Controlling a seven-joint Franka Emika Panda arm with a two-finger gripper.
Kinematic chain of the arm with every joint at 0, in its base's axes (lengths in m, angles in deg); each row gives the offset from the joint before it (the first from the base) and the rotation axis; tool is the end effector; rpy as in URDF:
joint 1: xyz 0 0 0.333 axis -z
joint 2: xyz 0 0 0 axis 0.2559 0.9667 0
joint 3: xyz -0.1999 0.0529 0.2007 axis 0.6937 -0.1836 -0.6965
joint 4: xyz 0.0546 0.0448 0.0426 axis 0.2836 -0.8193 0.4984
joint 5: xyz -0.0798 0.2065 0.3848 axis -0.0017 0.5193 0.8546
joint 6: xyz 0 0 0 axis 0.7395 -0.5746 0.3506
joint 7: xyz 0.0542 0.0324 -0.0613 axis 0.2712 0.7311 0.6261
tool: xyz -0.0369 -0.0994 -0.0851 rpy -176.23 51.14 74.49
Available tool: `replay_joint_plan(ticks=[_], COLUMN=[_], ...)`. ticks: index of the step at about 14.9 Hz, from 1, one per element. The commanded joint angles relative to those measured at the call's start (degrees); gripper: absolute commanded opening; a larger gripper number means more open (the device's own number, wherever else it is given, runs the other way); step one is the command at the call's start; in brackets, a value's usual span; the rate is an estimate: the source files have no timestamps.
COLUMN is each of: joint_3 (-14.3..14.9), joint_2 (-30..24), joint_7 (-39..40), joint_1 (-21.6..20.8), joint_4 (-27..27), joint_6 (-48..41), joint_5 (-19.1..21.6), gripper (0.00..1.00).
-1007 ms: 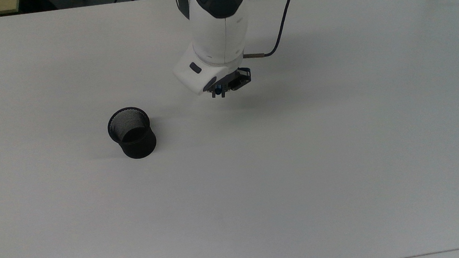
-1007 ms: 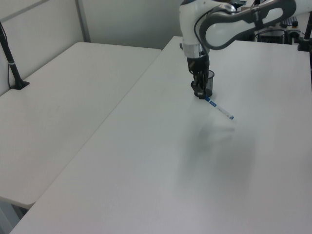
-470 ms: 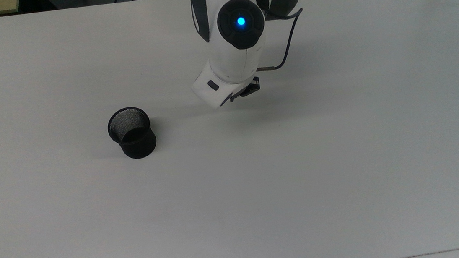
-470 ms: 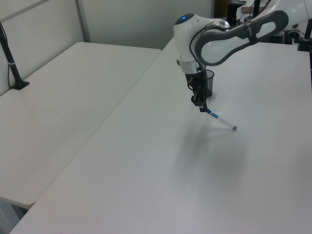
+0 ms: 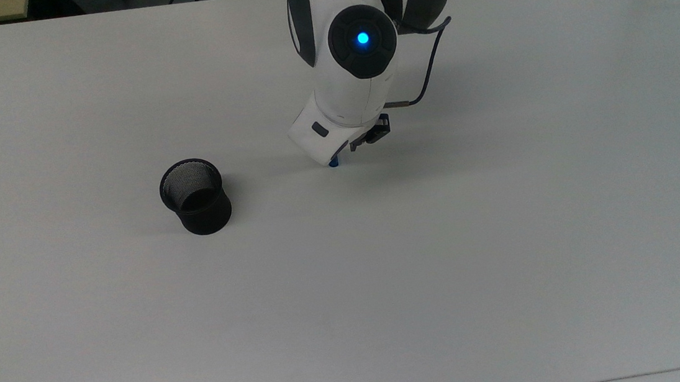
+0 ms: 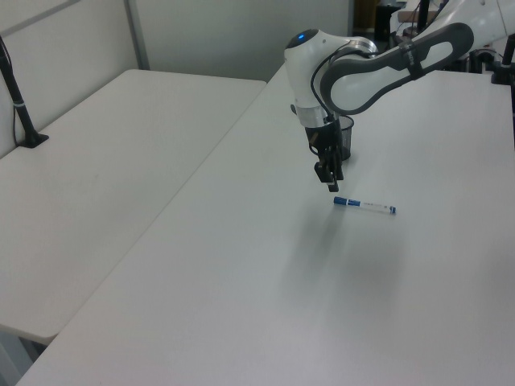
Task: Remove the marker
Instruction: 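Lower the held marker onto the table beside the cup, then open the gripper, release the marker, and raise the gripper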
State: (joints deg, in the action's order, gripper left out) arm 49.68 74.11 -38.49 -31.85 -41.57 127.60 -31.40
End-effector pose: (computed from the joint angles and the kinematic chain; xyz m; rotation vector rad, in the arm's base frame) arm 0.6795 0.1417 0.2801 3.0377 0.0809 -0.3070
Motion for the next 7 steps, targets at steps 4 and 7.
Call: replay_joint_plan(ticks=[4,7], joint_3=[2.13,2.14], joint_2=[-5.04,-8.47], joint_7=[0.48,1.26], joint_1=[0.32,2.6], joint_4=[0.43,0.43], joint_6=[-1.39,-3.14], joint_5=[-0.35,0.09], gripper=[1.0,1.0])
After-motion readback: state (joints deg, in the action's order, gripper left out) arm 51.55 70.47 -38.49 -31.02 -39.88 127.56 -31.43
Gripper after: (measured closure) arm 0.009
